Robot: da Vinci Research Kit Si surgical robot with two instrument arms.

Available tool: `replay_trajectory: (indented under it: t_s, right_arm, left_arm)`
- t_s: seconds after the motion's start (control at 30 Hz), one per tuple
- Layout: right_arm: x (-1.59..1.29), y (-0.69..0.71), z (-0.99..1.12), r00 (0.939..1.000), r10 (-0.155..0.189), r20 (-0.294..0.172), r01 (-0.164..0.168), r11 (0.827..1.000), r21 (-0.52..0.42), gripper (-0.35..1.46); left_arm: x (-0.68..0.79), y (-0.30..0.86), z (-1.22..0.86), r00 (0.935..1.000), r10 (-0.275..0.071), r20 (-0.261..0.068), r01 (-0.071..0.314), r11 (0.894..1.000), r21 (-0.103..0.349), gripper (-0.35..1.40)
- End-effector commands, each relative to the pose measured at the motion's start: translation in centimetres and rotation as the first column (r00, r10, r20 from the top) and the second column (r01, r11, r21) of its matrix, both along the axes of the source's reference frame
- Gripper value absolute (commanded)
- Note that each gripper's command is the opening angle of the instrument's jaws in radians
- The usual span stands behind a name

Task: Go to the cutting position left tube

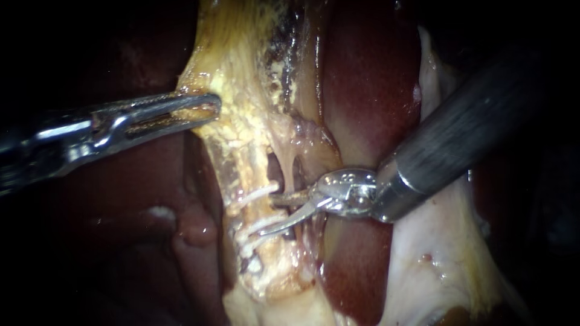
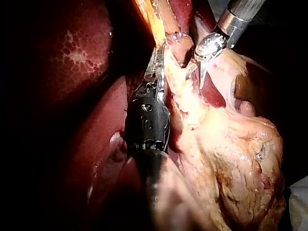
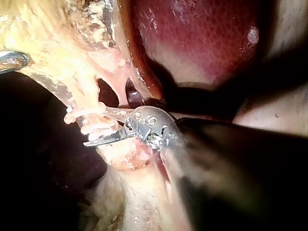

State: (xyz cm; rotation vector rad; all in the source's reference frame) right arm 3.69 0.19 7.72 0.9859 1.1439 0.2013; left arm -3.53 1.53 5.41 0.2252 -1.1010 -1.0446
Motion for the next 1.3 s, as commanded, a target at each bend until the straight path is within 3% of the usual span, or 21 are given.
replay_trajectory:
  t_s: [0.03, 0.2, 0.57, 0.8, 1.0, 1.3]
  right_arm:
    - [0.00, 0.00, -0.04, 1.0000, -0.001, -0.009, 0.001, 1.000, 0.002, 1.34]
    - [0.11, -0.02, -0.09, 0.9993, -0.023, -0.028, 0.023, 1.000, 0.003, 1.31]
    - [0.37, -0.14, 0.01, 0.9973, -0.056, -0.047, 0.056, 0.998, -0.005, 1.31]
    - [0.39, -0.19, -0.04, 0.9900, -0.083, -0.114, 0.085, 0.996, 0.016, 1.26]
    - [0.41, -0.23, -0.10, 0.9838, -0.105, -0.146, 0.112, 0.993, 0.045, 1.24]
    - [0.51, -0.21, -0.09, 0.9834, -0.092, -0.157, 0.105, 0.991, 0.078, 1.23]
  left_arm:
    - [0.00, 0.00, 0.00, 1.0000, 0.000, 0.000, 0.000, 1.000, 0.000, -0.35]
    - [-0.01, 0.01, 0.00, 1.0000, 0.000, 0.001, 0.000, 1.000, 0.000, -0.35]
    - [-0.01, 0.01, 0.01, 1.0000, 0.000, 0.001, 0.000, 1.000, 0.000, -0.35]
    - [0.01, 0.04, 0.05, 1.0000, 0.002, 0.002, -0.002, 1.000, 0.000, -0.35]
    - [0.06, 0.10, 0.15, 1.0000, -0.003, -0.003, 0.003, 1.000, -0.001, -0.35]
    - [0.05, 0.11, 0.19, 1.0000, -0.004, -0.004, 0.004, 1.000, -0.002, -0.35]
